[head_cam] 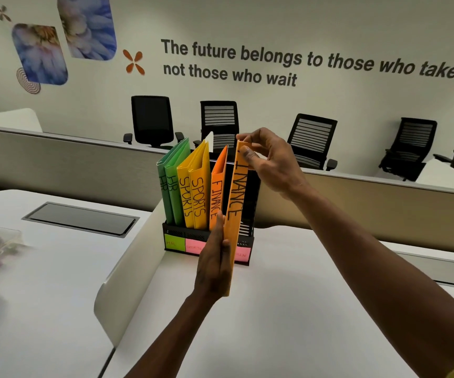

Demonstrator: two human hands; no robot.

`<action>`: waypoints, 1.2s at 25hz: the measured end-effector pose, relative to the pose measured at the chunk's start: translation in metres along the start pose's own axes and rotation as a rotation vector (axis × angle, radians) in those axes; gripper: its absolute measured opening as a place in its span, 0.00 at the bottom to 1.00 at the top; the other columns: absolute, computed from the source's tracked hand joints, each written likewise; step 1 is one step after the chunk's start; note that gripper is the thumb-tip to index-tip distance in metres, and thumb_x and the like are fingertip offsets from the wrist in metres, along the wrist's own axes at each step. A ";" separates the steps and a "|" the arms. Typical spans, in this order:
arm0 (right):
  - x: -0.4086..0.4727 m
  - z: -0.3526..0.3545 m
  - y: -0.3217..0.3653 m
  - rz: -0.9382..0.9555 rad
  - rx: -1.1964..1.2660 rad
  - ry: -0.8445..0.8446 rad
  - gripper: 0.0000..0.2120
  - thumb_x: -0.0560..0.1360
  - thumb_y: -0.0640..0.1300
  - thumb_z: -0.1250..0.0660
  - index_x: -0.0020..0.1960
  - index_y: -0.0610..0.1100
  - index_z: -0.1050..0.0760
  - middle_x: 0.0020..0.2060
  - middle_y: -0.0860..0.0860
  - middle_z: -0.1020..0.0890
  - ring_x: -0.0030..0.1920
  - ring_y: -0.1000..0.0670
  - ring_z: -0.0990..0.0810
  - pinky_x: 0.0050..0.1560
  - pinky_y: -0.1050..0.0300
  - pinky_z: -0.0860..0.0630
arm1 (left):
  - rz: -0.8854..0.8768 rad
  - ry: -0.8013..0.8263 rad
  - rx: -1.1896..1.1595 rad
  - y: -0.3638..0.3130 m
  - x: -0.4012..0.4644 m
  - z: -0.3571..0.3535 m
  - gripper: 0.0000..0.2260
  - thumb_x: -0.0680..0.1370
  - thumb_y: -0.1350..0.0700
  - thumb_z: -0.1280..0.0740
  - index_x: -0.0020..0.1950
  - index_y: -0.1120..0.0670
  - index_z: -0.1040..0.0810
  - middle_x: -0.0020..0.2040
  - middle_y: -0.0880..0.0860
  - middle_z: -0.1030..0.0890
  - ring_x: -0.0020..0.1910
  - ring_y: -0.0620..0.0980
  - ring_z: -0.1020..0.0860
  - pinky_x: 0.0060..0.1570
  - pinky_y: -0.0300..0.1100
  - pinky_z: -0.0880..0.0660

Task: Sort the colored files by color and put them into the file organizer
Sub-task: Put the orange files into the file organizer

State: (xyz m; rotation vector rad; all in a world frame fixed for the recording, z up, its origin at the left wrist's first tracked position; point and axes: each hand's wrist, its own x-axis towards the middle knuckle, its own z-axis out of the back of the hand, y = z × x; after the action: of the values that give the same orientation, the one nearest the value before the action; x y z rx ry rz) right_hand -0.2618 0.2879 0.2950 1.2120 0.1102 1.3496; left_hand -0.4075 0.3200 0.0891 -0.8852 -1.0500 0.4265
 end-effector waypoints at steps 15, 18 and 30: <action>0.050 0.001 0.009 0.063 0.147 0.052 0.06 0.77 0.34 0.32 0.48 0.44 0.24 0.64 0.46 0.22 0.64 0.50 0.21 0.62 0.50 0.21 | 0.008 -0.025 0.028 0.017 0.093 0.026 0.27 0.74 0.58 0.26 0.72 0.53 0.28 0.61 0.47 0.20 0.56 0.42 0.19 0.51 0.39 0.19; 0.050 -0.009 -0.004 0.093 0.053 0.023 0.05 0.76 0.35 0.31 0.50 0.41 0.24 0.65 0.46 0.22 0.65 0.52 0.22 0.65 0.53 0.24 | 0.035 0.026 0.120 0.031 0.109 0.026 0.27 0.72 0.57 0.24 0.70 0.53 0.26 0.57 0.51 0.16 0.49 0.40 0.18 0.50 0.40 0.18; 0.032 -0.048 -0.054 0.139 -0.151 0.045 0.02 0.77 0.36 0.32 0.47 0.40 0.25 0.70 0.49 0.25 0.69 0.50 0.27 0.64 0.51 0.23 | 0.219 0.045 0.271 0.085 0.141 0.004 0.12 0.68 0.55 0.22 0.51 0.52 0.14 0.40 0.46 0.14 0.37 0.41 0.18 0.41 0.37 0.22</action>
State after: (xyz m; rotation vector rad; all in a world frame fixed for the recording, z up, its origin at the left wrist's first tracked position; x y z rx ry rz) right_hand -0.2478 0.3539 0.2540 1.0782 -0.0453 1.4792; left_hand -0.3380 0.4691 0.1023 -0.7648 -0.8331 0.7124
